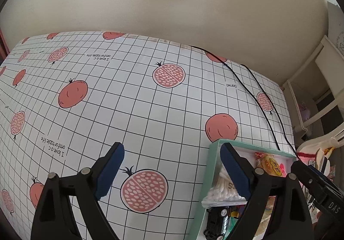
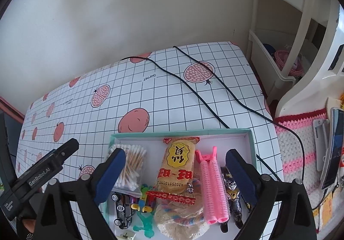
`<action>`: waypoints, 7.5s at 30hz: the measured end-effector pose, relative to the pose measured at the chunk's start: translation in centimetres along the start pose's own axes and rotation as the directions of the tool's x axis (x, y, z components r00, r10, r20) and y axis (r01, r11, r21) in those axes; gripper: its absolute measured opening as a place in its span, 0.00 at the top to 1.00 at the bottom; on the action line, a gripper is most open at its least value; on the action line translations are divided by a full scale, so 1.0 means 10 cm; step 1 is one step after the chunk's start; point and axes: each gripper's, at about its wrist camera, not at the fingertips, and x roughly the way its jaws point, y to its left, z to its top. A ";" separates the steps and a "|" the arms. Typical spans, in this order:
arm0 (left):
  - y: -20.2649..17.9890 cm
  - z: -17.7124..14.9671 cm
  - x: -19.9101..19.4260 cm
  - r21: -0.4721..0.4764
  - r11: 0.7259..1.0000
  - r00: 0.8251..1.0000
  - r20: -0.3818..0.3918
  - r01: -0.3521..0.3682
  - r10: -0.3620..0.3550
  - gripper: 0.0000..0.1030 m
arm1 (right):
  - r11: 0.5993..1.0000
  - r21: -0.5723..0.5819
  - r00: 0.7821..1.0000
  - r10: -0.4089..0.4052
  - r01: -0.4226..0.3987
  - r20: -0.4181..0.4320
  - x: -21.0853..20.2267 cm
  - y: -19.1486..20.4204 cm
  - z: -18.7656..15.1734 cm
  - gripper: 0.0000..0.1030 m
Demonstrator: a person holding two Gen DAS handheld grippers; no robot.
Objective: Organize objects
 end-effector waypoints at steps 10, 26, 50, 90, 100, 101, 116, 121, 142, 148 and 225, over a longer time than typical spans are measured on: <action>0.09 -0.01 0.05 -0.024 0.999 1.000 0.001 -0.028 0.028 0.11 | 1.000 -0.006 1.000 0.002 -0.002 -0.001 0.02 0.00 0.01 0.00; 0.13 0.01 0.00 -0.019 0.999 0.999 0.020 -0.032 0.032 0.11 | 1.000 -0.017 1.000 -0.011 0.011 -0.001 0.00 0.04 0.00 0.00; 0.30 -0.20 -0.81 0.052 0.999 0.997 0.071 -0.013 0.010 0.11 | 0.999 0.026 0.998 -0.035 0.033 0.048 -0.88 0.20 -0.36 0.00; 0.74 -1.64 -1.42 0.176 0.983 0.992 0.122 -0.043 0.022 0.11 | 0.999 -0.039 0.994 -0.008 0.012 0.112 -1.20 0.49 -1.93 0.00; 0.88 -1.90 -1.46 0.194 0.980 0.986 0.165 -0.035 0.002 0.11 | 0.998 -0.066 0.995 0.000 0.006 0.097 -1.07 0.52 -2.21 0.00; 0.89 -1.93 -1.46 0.194 0.980 0.987 0.164 -0.035 0.003 0.11 | 0.998 -0.068 0.996 -0.002 0.009 0.094 -1.06 0.52 -2.23 0.00; 1.17 -2.28 -1.23 0.170 0.985 0.994 0.107 -0.041 0.023 0.11 | 0.994 -0.105 0.999 -0.024 0.028 0.043 -0.76 0.56 -2.61 0.00; 1.27 -2.34 -1.18 0.158 0.986 0.995 0.093 -0.049 0.034 0.11 | 0.993 -0.114 0.999 -0.029 0.033 0.030 -0.70 0.58 -2.68 0.00; 1.37 -2.53 -0.99 0.171 0.983 0.997 0.036 -0.068 0.063 0.11 | 0.991 -0.124 0.998 -0.061 0.059 -0.013 -0.45 0.56 -2.84 0.00; 1.36 -2.54 -0.92 0.175 0.982 0.997 0.016 -0.078 0.076 0.11 | 0.990 -0.118 0.997 -0.076 0.074 -0.012 -0.42 0.52 -2.85 0.00; 1.44 -2.67 -0.79 0.127 0.982 0.985 0.114 -0.140 0.126 0.00 | 0.980 -0.112 0.983 -0.152 0.164 0.107 -0.35 0.49 -2.95 0.00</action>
